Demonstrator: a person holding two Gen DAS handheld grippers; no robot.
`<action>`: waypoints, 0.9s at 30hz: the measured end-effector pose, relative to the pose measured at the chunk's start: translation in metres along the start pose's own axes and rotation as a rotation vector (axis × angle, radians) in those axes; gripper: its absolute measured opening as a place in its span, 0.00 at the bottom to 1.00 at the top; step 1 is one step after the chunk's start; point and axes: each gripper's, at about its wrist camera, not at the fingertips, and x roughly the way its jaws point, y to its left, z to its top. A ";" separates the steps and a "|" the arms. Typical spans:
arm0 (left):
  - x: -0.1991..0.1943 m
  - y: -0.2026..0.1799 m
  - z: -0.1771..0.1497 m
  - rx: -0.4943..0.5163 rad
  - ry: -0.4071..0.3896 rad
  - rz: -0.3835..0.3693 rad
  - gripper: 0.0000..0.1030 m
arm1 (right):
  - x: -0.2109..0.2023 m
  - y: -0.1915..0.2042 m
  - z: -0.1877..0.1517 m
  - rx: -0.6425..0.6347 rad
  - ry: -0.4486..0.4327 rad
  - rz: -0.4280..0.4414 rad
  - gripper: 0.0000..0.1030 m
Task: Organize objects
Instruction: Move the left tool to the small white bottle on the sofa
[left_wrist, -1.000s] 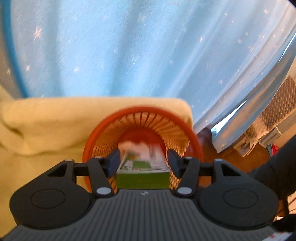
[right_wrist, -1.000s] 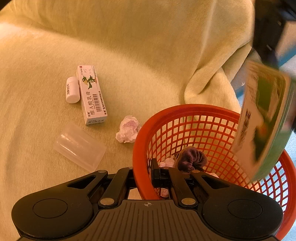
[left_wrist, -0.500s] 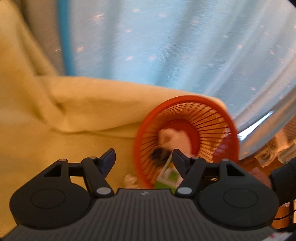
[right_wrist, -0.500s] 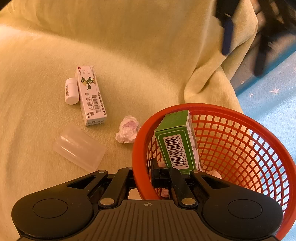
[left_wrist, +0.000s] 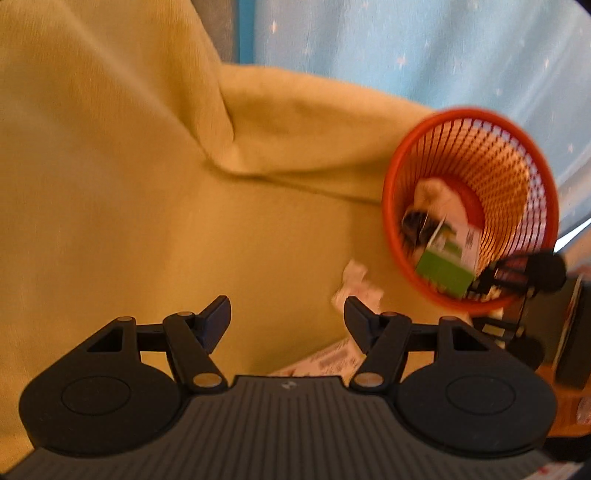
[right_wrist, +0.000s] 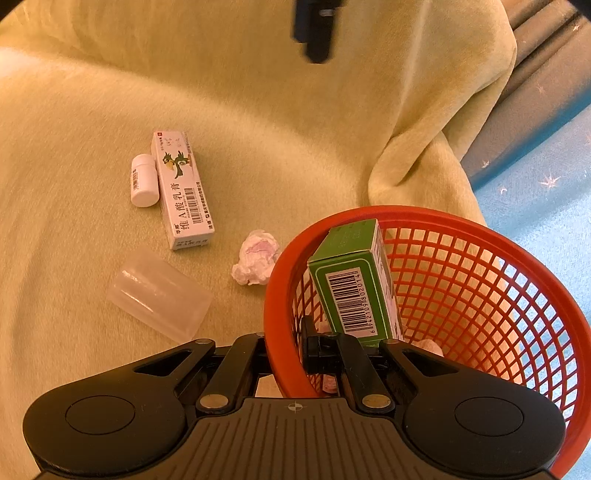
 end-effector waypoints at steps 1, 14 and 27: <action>0.003 -0.001 -0.006 0.007 0.016 0.006 0.61 | 0.000 0.000 0.000 -0.001 0.000 0.000 0.01; 0.045 -0.017 -0.079 -0.172 0.134 0.040 0.60 | 0.000 0.002 -0.001 -0.006 0.001 -0.001 0.01; 0.109 -0.019 -0.094 -0.258 0.244 0.040 0.50 | -0.002 0.004 -0.004 -0.007 -0.002 -0.001 0.01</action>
